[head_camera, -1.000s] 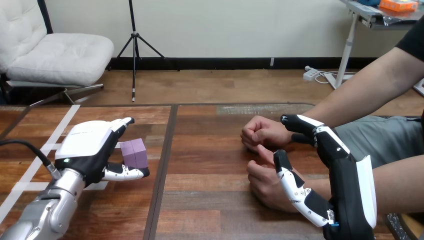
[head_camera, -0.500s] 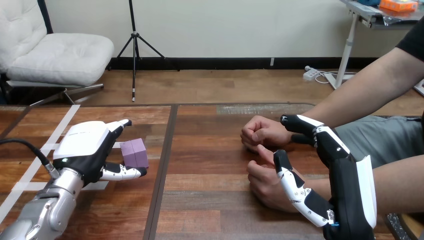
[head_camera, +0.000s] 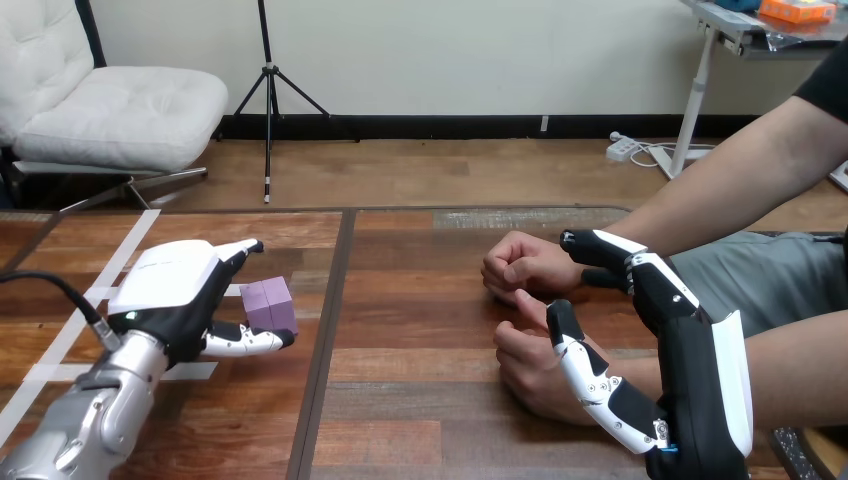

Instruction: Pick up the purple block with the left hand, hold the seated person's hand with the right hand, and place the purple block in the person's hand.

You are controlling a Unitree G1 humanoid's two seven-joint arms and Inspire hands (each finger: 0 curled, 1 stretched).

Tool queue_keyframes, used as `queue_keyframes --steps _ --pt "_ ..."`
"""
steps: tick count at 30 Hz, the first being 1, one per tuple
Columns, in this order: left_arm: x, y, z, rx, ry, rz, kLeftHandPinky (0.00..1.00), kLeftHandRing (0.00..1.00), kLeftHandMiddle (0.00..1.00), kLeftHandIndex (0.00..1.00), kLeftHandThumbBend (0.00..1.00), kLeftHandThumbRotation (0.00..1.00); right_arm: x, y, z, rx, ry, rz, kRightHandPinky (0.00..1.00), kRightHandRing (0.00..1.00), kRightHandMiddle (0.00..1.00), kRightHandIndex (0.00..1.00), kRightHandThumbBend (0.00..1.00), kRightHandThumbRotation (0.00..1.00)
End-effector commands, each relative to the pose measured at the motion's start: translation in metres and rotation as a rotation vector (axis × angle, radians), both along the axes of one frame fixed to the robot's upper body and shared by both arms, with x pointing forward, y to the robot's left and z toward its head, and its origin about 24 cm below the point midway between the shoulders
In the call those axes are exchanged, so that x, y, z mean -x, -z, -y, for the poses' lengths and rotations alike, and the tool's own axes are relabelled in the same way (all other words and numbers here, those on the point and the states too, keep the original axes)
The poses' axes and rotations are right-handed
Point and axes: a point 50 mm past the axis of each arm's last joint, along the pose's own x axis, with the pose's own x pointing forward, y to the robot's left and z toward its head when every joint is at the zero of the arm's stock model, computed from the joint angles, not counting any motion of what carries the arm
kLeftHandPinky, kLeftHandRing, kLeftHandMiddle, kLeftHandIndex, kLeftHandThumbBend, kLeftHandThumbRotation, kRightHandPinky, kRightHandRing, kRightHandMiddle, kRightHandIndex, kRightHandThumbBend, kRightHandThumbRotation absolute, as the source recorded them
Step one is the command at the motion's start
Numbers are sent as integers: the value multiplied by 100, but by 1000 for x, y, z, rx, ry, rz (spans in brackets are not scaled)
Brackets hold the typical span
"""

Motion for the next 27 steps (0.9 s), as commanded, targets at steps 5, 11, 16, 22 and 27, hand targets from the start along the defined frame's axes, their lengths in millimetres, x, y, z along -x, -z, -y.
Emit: queue_keyframes --steps 5,11,16,22,27 --pt "-25 -28 12 21 32 85 78 84 87 88 69 42 -8 -14 -1 1 -8 79 69 74 74 71 35 24" --pt "-27 -28 14 21 31 83 77 83 86 87 70 42 -8 -14 -1 -1 -6 81 69 74 74 71 36 24" --pt "-29 -27 16 17 34 81 77 83 86 87 70 42 -8 -14 -1 -3 -7 84 69 74 74 71 36 24" --pt "-31 -27 18 8 37 75 76 83 86 87 70 43 -8 -15 -1 3 -4 83 69 74 74 71 36 24" --pt "-32 -27 20 8 39 68 77 83 86 87 70 45 -8 -15 -2 -3 -4 83 69 74 74 70 36 24"
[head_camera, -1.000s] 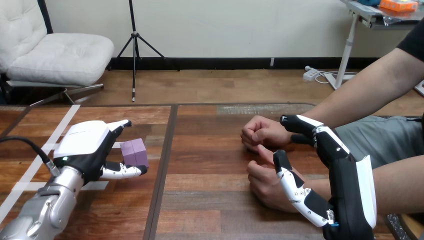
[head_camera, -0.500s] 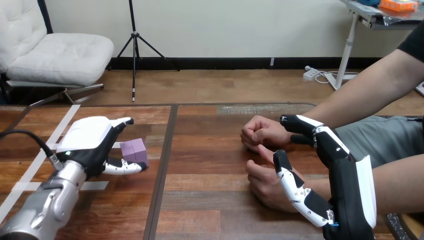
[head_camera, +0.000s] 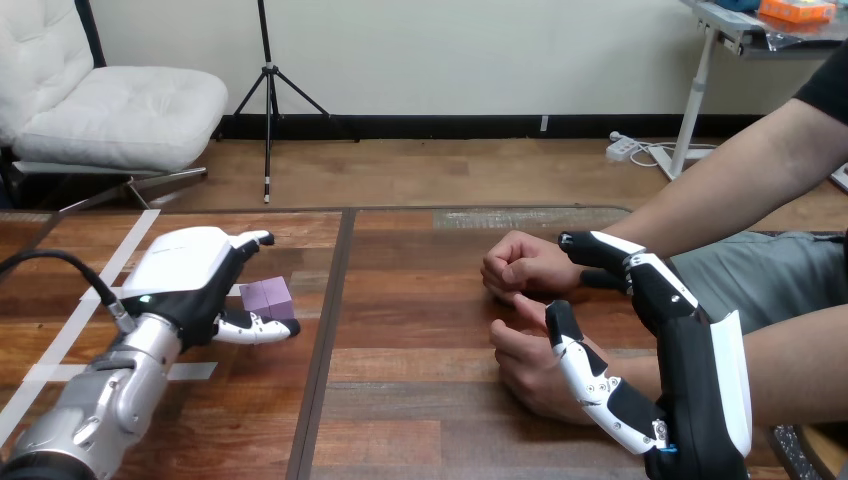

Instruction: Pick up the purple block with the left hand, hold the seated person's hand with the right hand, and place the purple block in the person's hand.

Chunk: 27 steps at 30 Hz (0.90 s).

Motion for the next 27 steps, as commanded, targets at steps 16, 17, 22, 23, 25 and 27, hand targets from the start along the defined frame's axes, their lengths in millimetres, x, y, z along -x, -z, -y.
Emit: queue_keyframes --steps 16,17,22,23,25,27 --pt "-22 -21 14 7 27 67 77 83 87 88 71 45 -7 -15 -1 2 -4 79 68 74 74 70 36 24" --pt "-22 -21 15 8 27 68 76 83 87 88 71 45 -7 -15 -1 3 -4 78 68 74 74 70 36 25" --pt "-22 -20 15 11 29 63 76 83 87 88 71 45 -7 -15 -1 2 0 70 69 74 74 70 36 26" --pt "-22 -20 16 11 29 62 76 83 86 88 71 45 -7 -15 -1 2 1 69 69 74 74 70 36 26" --pt "-22 -20 16 10 28 60 76 83 86 88 71 44 -7 -15 -1 1 0 70 69 74 74 70 36 27" --pt "-23 -20 16 10 27 58 76 83 86 87 71 44 -7 -16 -1 2 -1 70 69 74 74 70 36 27"
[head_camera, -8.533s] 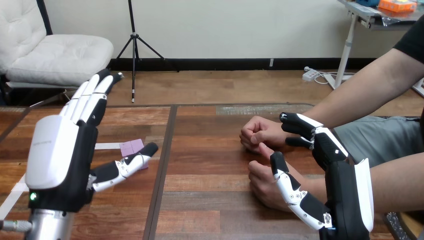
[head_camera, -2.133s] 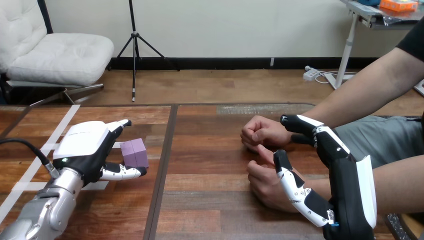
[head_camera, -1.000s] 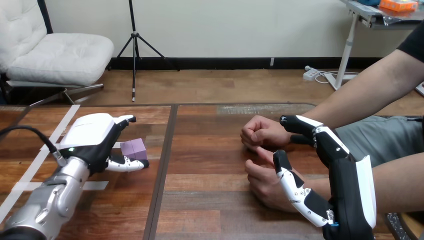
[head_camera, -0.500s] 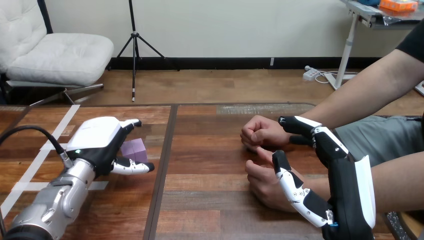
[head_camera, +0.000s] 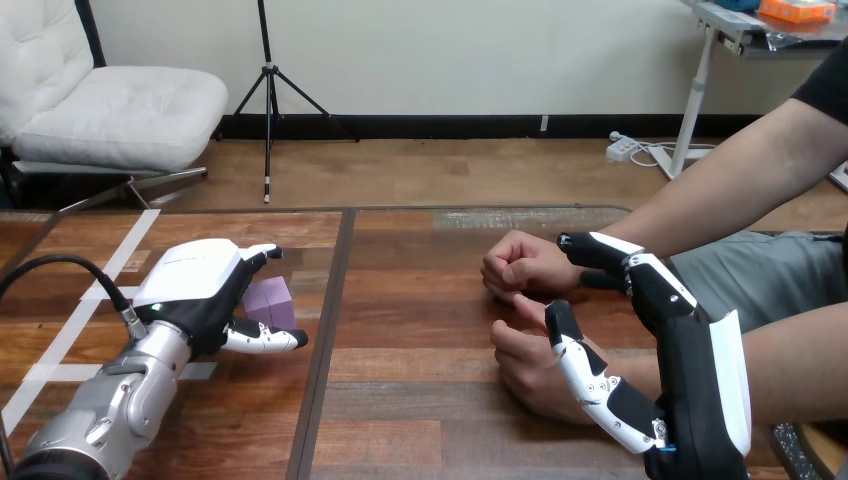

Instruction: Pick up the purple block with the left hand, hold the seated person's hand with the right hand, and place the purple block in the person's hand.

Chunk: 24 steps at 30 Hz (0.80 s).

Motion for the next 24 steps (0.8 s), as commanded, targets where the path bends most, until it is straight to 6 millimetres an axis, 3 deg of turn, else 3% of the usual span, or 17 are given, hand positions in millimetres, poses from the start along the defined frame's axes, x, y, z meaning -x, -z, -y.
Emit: queue_keyframes --steps 1,24 --pt "-23 -29 12 14 30 102 75 83 86 87 71 44 -7 -16 -1 -2 -6 77 69 74 74 70 36 27" --pt "-23 -22 12 12 5 66 75 81 84 85 70 39 -6 -16 0 3 -7 75 68 74 75 70 37 28"
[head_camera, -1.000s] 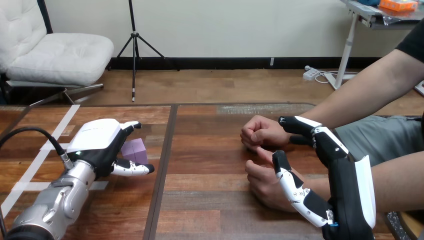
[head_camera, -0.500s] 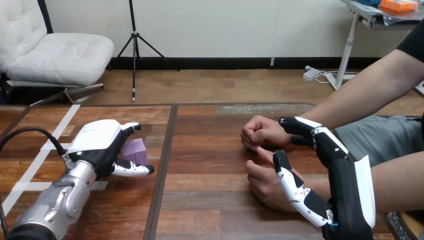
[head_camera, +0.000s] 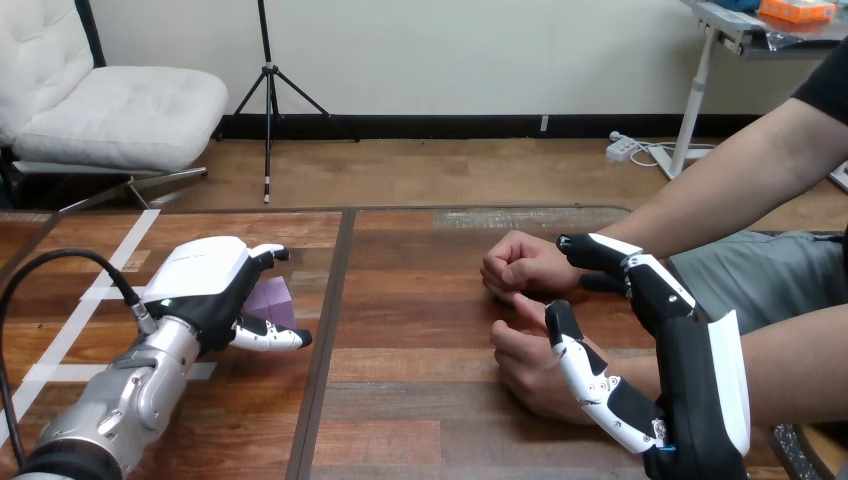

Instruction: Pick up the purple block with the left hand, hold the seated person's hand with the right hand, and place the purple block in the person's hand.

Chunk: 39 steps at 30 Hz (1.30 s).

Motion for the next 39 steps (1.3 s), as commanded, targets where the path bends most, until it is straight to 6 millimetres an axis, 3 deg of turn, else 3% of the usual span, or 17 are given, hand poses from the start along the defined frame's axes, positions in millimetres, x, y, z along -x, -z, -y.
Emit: queue_keyframes --steps 1,30,39 --pt "-18 -22 6 11 1 79 75 81 84 85 70 39 -6 -17 0 0 -7 86 68 74 75 70 37 28" --pt "-16 -13 4 40 -88 90 69 76 79 79 66 31 -6 -17 1 -1 -8 87 67 73 74 70 36 26" --pt "-14 -11 4 50 -113 123 63 71 74 74 64 22 -6 -16 1 2 -7 86 67 73 74 70 36 25"
